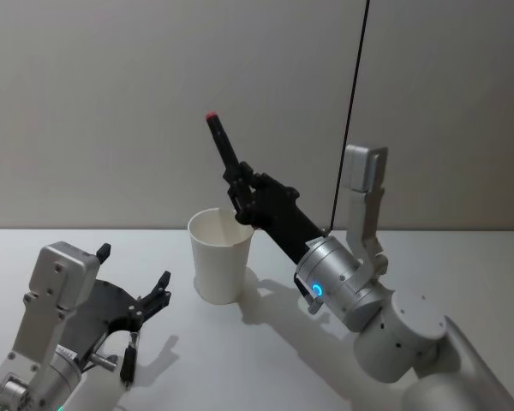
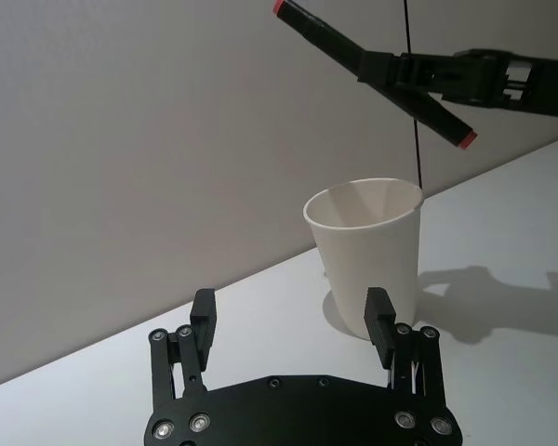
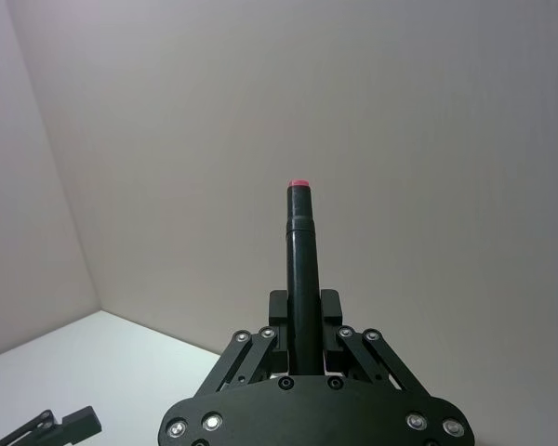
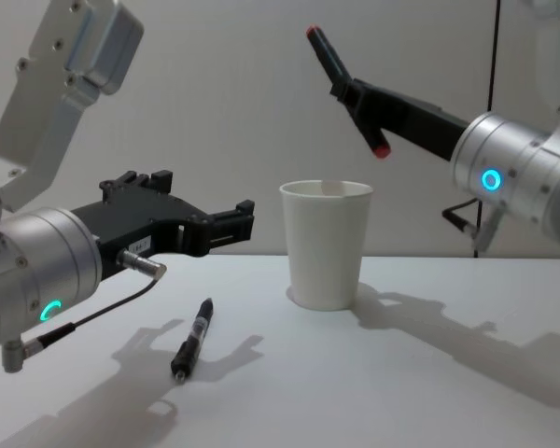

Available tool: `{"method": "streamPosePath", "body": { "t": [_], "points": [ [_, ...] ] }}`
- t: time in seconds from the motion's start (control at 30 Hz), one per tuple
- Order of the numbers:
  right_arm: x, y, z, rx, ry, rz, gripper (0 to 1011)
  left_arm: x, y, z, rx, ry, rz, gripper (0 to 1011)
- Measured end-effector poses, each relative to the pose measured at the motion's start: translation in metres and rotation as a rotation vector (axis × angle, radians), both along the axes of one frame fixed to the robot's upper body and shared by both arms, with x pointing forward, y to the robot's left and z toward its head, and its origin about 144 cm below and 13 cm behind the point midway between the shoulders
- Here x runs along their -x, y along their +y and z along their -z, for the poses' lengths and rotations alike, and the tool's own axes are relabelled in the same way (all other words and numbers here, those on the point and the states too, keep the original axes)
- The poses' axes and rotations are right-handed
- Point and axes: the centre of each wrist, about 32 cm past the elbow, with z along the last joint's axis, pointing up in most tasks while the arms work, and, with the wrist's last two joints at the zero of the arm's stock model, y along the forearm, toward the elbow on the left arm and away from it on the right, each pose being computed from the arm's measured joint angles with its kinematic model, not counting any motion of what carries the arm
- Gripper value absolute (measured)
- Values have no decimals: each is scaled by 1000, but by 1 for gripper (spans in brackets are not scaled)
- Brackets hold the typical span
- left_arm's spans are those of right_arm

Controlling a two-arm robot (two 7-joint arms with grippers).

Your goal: Place the pen into the pen holder.

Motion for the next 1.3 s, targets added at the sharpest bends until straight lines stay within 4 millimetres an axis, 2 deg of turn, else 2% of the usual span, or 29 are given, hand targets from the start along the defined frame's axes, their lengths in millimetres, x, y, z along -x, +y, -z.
{"method": "streamPosePath", "body": {
  "t": [0.5,1.3],
  "points": [
    [-7,19,16,30,2,36,199,0,0,0,0,0,0,1003],
    [-16,32,31,68,-31,83,199,0,0,0,0,0,0,1003]
  ]
}}
